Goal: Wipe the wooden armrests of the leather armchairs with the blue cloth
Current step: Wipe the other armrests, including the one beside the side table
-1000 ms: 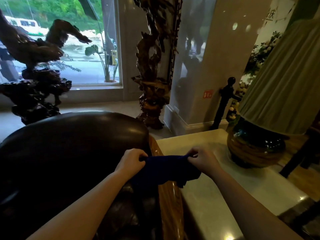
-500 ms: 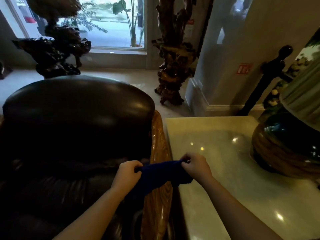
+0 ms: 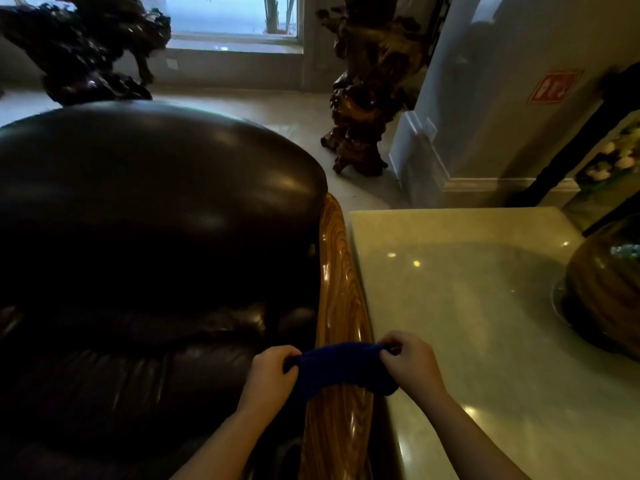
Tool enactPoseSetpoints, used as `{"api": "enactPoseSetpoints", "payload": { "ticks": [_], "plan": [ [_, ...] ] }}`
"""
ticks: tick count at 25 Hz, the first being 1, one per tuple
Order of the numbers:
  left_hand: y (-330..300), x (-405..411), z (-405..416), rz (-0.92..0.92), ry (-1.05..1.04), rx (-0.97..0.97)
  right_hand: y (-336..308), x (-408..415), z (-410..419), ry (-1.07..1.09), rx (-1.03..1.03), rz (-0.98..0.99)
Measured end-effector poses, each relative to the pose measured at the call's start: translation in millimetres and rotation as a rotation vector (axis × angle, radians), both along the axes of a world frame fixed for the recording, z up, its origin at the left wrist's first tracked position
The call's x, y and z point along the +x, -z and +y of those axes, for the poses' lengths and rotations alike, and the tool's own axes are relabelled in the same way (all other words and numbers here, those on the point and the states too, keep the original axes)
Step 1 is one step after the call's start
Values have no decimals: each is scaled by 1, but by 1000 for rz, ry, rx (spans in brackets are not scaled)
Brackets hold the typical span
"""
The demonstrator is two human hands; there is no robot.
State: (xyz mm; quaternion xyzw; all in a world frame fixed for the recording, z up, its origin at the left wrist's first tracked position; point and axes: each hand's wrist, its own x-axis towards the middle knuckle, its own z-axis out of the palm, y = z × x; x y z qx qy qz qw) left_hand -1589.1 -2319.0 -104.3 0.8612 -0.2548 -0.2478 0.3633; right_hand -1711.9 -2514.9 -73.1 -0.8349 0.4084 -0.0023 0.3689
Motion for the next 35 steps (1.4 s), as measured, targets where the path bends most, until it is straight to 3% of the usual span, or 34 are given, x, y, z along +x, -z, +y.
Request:
{"api": "enactPoseSetpoints", "payload": {
  "ticks": [6, 10, 13, 16, 19, 24, 35],
  "plan": [
    [73, 4, -31, 78, 34, -39, 77, 13, -16, 61, 5, 1],
    [107, 4, -53, -56, -91, -126, 121, 26, -16, 93, -71, -126],
    [136, -4, -53, -159, -130, -168, 148, 25, 2, 58, -297, -162],
    [154, -19, -52, -232, -76, -84, 165, 24, 24, -4, -400, -142],
    [171, -25, -63, -428, -20, 60, 184, 28, 31, 13, -346, -100],
    [176, -21, -92, -234, -137, -48, 197, 37, 26, 62, -340, -152],
    [159, 34, -144, -282, -78, 25, 185, 87, -19, -27, -318, -131]
  ]
}}
